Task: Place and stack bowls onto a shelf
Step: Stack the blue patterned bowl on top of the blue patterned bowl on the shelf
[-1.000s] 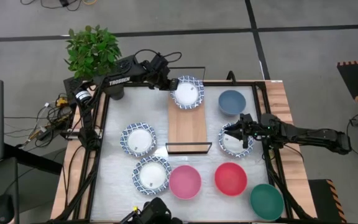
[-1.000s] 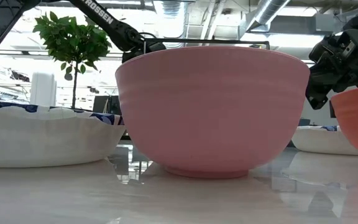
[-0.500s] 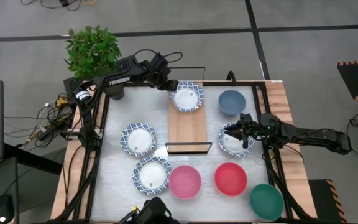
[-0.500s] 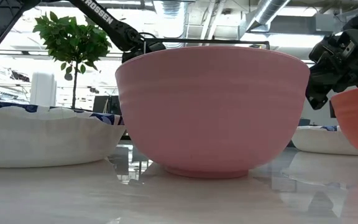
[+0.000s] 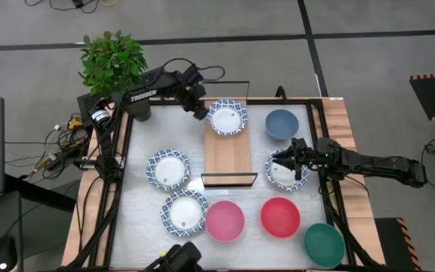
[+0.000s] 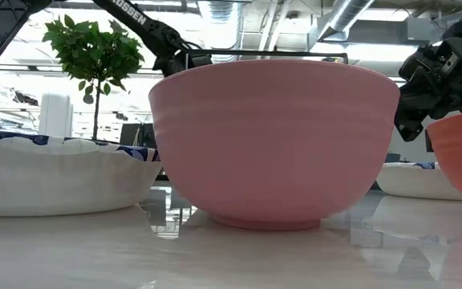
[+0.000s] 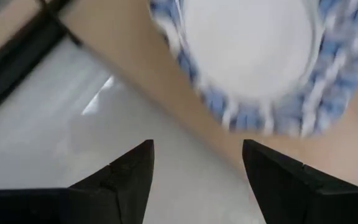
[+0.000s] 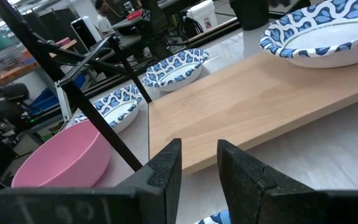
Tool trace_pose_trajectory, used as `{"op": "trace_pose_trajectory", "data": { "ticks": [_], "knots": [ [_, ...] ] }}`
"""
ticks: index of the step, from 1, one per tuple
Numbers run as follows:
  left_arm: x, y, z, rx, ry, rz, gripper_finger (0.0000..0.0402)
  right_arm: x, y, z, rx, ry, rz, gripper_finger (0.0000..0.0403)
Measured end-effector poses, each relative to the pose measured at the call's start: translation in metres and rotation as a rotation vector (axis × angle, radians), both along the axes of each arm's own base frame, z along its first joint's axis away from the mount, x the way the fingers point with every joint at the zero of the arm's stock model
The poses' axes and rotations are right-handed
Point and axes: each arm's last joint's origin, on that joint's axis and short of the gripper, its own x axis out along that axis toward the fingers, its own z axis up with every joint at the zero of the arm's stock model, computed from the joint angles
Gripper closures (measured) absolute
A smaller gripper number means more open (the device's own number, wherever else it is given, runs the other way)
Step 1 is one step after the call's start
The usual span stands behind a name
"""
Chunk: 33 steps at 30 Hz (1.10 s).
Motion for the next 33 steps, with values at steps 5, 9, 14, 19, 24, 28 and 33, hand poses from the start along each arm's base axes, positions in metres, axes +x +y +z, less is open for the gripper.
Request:
{"op": "trace_pose_trajectory", "data": {
  "ticks": [5, 9, 14, 19, 24, 28, 33],
  "knots": [
    [-0.004, -0.025, -0.001, -0.05, 0.163, -0.197, 0.0173, 0.0, 0.0, 0.0, 0.0, 0.0, 0.0, 0.0274],
    [0.003, -0.049, -0.003, -0.045, 0.253, -0.326, 0.0173, 0.0, 0.0, 0.0, 0.0, 0.0, 0.0, 0.0274],
    [0.011, -0.084, 0.013, 0.049, 0.287, -0.466, 0.0173, 0.0, 0.0, 0.0, 0.0, 0.0, 0.0, 0.0274],
    [0.005, -0.114, 0.043, 0.096, 0.22, -0.511, 0.0173, 0.0, 0.0, 0.0, 0.0, 0.001, 0.0, 0.0274],
    [-0.028, -0.148, 0.065, 0.173, 0.041, -0.429, 0.0173, 0.0, 0.0, 0.0, 0.0, 0.0, 0.0, 0.0274],
    [-0.071, -0.169, 0.055, 0.27, -0.048, -0.261, 0.0173, 0.0, 0.0, 0.0, 0.0, 0.001, 0.0, 0.0274],
    [-0.113, -0.177, 0.021, 0.35, -0.054, -0.071, 0.0173, 0.0, 0.0, 0.0, 0.0, 0.0, 0.0, 0.0274]
  ]
}}
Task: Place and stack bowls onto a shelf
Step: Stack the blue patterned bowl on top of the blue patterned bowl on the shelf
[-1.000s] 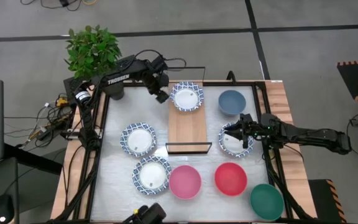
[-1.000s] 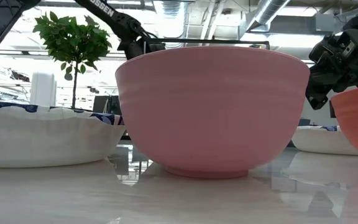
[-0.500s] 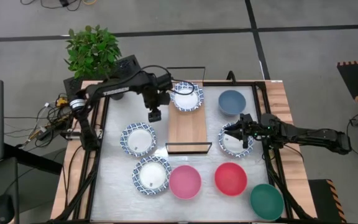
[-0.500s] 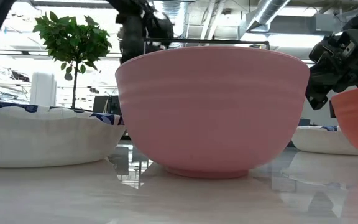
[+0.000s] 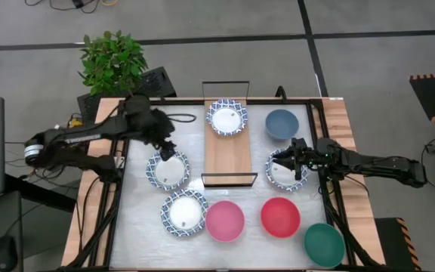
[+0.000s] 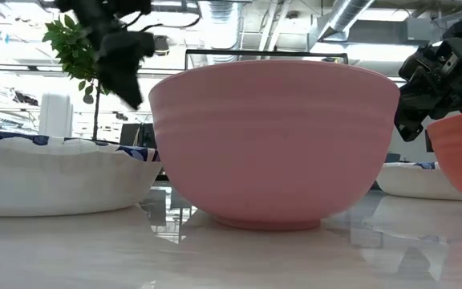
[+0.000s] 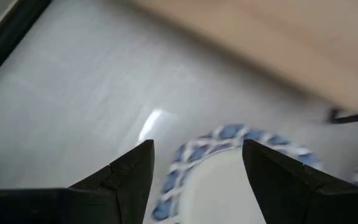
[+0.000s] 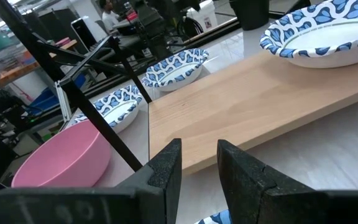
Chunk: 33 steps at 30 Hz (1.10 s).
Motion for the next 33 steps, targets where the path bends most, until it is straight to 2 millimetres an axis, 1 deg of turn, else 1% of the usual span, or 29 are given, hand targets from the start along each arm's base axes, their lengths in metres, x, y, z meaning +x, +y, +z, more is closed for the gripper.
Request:
{"op": "trace_pose_trajectory", "data": {
  "ticks": [4, 7, 10, 13, 25, 30, 33],
  "knots": [
    [-0.015, 0.001, -0.021, 0.058, 0.05, 0.078, 0.0173, 0.0, 0.0, 0.0, -0.001, 0.0, 0.0, 0.0274],
    [-0.02, 0.004, -0.034, 0.079, 0.102, 0.13, 0.0173, 0.0, 0.0, 0.0, -0.001, 0.0, -0.001, 0.0274],
    [-0.024, 0.008, -0.045, 0.063, 0.14, 0.156, 0.0173, 0.0, 0.0, 0.0, -0.002, 0.0, -0.002, 0.0274],
    [-0.026, 0.01, -0.054, 0.018, 0.165, 0.14, 0.0173, 0.0, 0.0, 0.0, -0.004, 0.0, -0.003, 0.0274],
    [-0.02, 0.016, -0.07, -0.115, 0.211, 0.013, 0.0173, 0.0, 0.0, 0.0, -0.005, 0.0, -0.008, 0.0274],
    [-0.016, 0.018, -0.08, -0.14, 0.26, -0.016, 0.0173, 0.0, 0.0, 0.0, -0.001, 0.0, -0.008, 0.0274],
    [-0.013, 0.019, -0.086, -0.168, 0.286, -0.023, 0.0181, 0.0, 0.0, 0.0, -0.002, 0.0, -0.008, 0.0274]
  ]
}}
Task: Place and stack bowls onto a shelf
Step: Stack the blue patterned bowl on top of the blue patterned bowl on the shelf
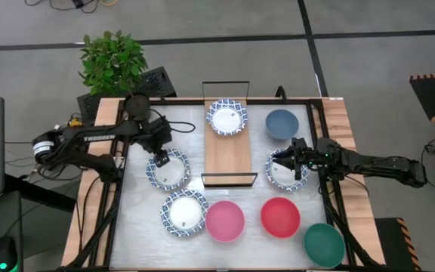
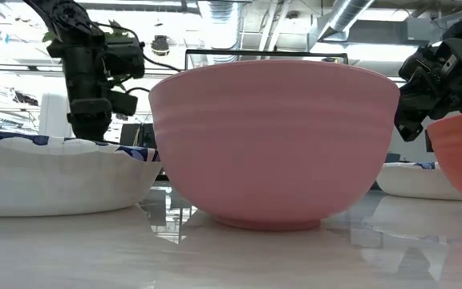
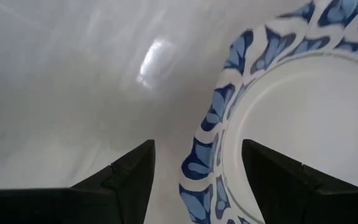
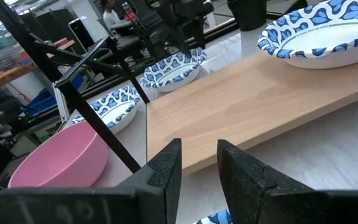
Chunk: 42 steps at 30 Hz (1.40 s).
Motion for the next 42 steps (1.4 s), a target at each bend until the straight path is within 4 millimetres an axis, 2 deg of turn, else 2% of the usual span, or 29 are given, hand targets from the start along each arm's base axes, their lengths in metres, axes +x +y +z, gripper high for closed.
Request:
{"op": "trace_pose_trajectory", "data": {
  "ticks": [5, 16, 18, 29, 42],
  "knots": [
    [0.002, 0.001, -0.007, -0.017, 0.033, -0.001, 0.022, 0.0, 0.0, 0.0, 0.0, 0.0, 0.0, 0.0274],
    [0.002, 0.002, -0.008, 0.013, 0.051, 0.018, 0.0379, 0.0, 0.0, 0.0, 0.0, 0.0, 0.0, 0.0274],
    [0.002, 0.002, -0.008, 0.01, 0.049, 0.039, 0.0394, 0.0, 0.0, 0.0, 0.0, 0.0, 0.0, 0.0274],
    [0.004, 0.003, -0.001, -0.041, 0.024, 0.191, 0.04, 0.0, 0.0, 0.0, 0.0, 0.0, 0.0, 0.0274],
    [0.02, 0.008, 0.05, -0.052, -0.024, 0.222, 0.04, 0.0, 0.0, 0.0, -0.001, 0.0, 0.0, 0.0274]
  ]
}}
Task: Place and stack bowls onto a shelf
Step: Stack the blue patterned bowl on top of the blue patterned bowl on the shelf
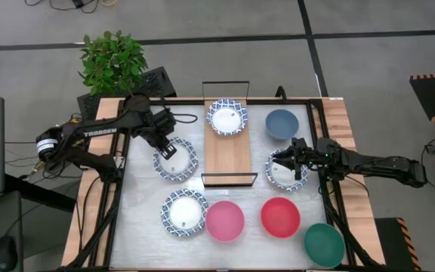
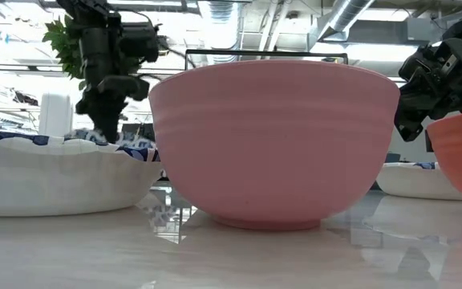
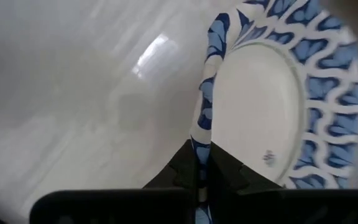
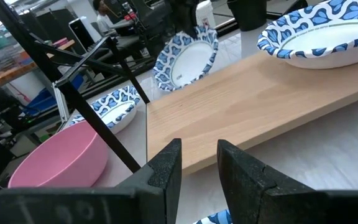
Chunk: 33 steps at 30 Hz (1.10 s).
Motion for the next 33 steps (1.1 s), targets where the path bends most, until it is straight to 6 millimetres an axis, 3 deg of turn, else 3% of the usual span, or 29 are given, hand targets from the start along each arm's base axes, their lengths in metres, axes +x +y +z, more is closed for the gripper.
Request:
{"op": "trace_pose_trajectory", "data": {
  "ticks": [13, 24, 29, 33],
  "knots": [
    [0.004, 0.003, 0.073, 0.04, -0.035, 0.004, 0.04, 0.0, 0.0, 0.0, -0.003, 0.0, 0.0, 0.0274],
    [0.028, 0.023, 0.146, 0.234, -0.51, 0.066, 0.04, 0.0, 0.0, 0.0, -0.026, 0.002, 0.004, 0.0274],
    [0.034, 0.043, 0.154, 0.252, -0.653, 0.127, 0.04, 0.0, -0.001, 0.0, -0.029, 0.004, -0.015, 0.0274],
    [0.042, 0.071, 0.138, 0.185, -0.66, 0.193, 0.04, 0.0, -0.001, 0.0, -0.03, 0.004, -0.017, 0.0274]
  ]
}}
